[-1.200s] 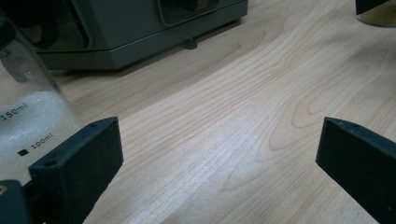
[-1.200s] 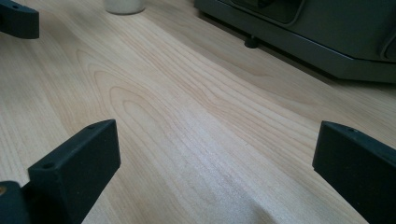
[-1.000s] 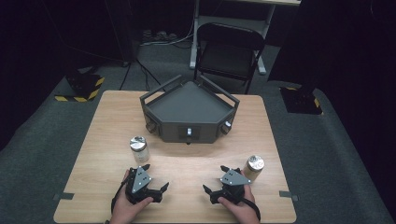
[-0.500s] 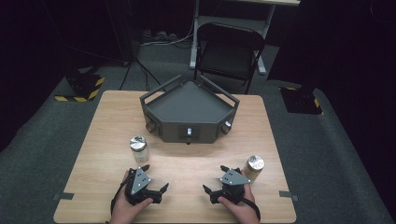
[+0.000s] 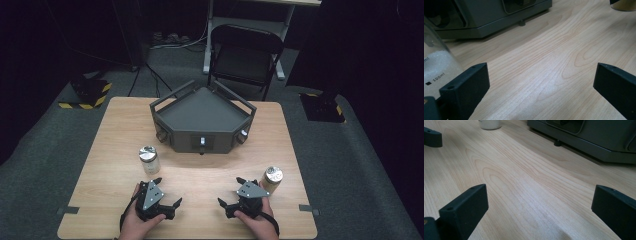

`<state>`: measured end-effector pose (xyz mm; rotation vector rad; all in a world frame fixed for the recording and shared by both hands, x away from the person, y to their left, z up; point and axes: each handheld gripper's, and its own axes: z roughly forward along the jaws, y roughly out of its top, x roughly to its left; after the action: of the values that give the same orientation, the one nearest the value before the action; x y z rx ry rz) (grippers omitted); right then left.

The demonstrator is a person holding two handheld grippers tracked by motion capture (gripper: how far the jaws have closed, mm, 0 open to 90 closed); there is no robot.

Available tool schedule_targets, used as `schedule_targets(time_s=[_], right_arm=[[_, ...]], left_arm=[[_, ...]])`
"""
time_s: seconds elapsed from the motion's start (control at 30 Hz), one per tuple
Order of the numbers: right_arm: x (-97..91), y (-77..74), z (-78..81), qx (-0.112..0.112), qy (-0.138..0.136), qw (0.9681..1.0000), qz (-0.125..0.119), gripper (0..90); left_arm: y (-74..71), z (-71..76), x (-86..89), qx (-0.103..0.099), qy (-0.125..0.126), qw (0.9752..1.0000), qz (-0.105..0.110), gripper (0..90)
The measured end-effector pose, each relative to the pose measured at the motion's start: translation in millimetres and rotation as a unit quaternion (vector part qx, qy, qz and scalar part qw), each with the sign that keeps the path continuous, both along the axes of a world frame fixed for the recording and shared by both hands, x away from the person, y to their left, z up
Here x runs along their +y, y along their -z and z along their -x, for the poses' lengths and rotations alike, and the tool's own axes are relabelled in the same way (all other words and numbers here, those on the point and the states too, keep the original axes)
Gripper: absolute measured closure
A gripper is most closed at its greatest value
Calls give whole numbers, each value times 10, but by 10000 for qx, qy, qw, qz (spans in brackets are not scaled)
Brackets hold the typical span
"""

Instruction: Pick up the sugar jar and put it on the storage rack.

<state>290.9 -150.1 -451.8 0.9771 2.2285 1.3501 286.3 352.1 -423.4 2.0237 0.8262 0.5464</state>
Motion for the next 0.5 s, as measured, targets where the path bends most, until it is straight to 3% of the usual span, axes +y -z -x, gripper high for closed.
schedule_targets(time_s=[0.5], right_arm=[[7, -9, -1, 38, 29, 10000, 16, 7]], left_arm=[[10, 1, 28, 18, -2, 9999, 104, 8]])
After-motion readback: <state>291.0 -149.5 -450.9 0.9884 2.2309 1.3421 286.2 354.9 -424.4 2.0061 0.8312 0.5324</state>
